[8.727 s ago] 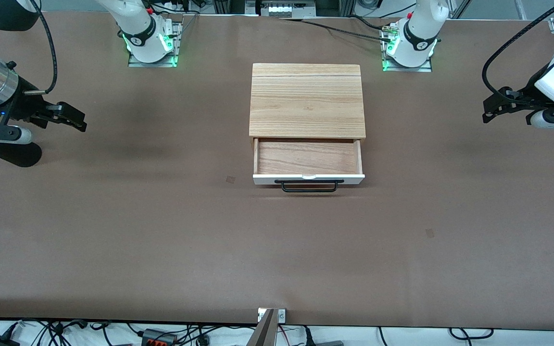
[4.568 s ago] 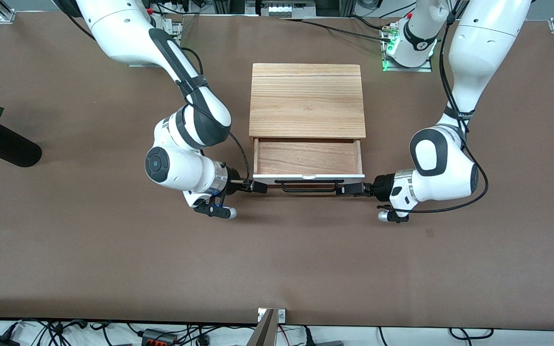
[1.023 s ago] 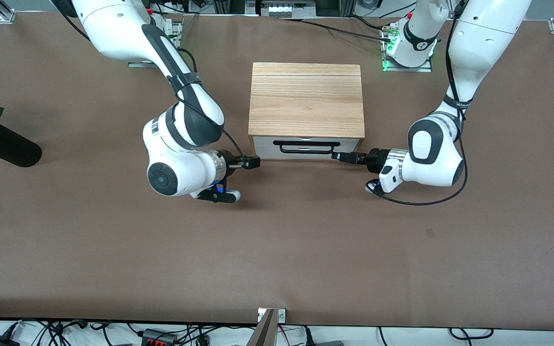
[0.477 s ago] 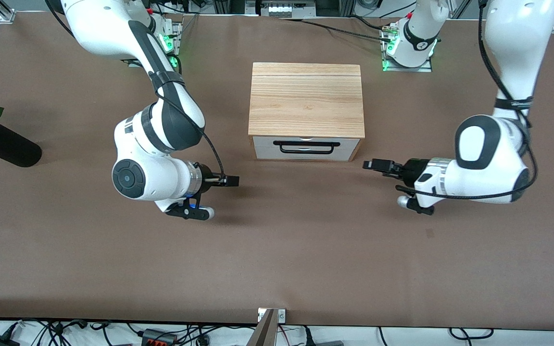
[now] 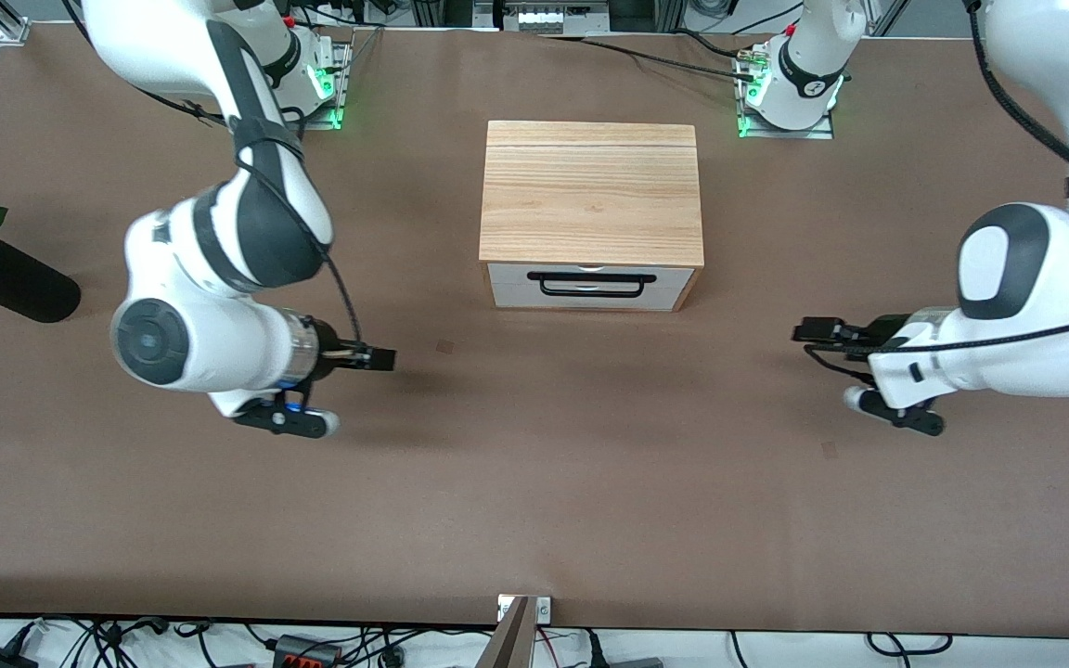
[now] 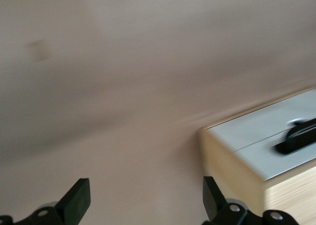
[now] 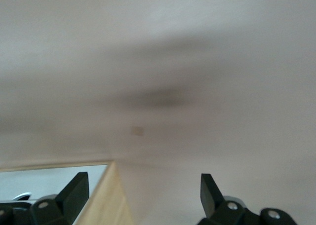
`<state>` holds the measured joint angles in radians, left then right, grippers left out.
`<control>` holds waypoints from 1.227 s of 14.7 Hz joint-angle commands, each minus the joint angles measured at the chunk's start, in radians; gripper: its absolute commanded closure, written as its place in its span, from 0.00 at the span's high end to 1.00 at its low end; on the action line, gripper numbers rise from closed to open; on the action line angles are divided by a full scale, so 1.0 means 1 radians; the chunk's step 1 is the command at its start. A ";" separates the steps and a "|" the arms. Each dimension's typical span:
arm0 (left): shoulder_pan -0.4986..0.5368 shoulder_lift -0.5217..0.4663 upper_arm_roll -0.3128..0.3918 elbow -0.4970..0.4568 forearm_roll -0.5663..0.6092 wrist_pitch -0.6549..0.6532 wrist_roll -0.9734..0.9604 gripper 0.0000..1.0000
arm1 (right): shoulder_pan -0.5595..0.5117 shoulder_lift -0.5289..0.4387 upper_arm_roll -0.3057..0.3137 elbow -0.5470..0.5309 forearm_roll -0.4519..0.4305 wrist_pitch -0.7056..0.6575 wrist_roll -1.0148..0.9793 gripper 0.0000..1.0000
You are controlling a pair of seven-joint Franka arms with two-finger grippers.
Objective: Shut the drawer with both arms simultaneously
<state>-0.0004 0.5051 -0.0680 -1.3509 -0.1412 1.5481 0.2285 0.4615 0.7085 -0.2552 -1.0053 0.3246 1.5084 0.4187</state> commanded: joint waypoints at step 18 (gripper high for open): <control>0.028 -0.525 0.034 -0.358 0.161 0.184 -0.321 1.00 | -0.142 -0.361 -0.118 -0.215 -0.238 -0.091 -0.322 1.00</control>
<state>0.0180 0.0343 -0.0329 -1.6368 0.0374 1.6983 -0.1010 0.3455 0.4794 -0.4414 -1.0480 0.1251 1.3796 0.1150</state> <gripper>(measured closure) 0.000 0.000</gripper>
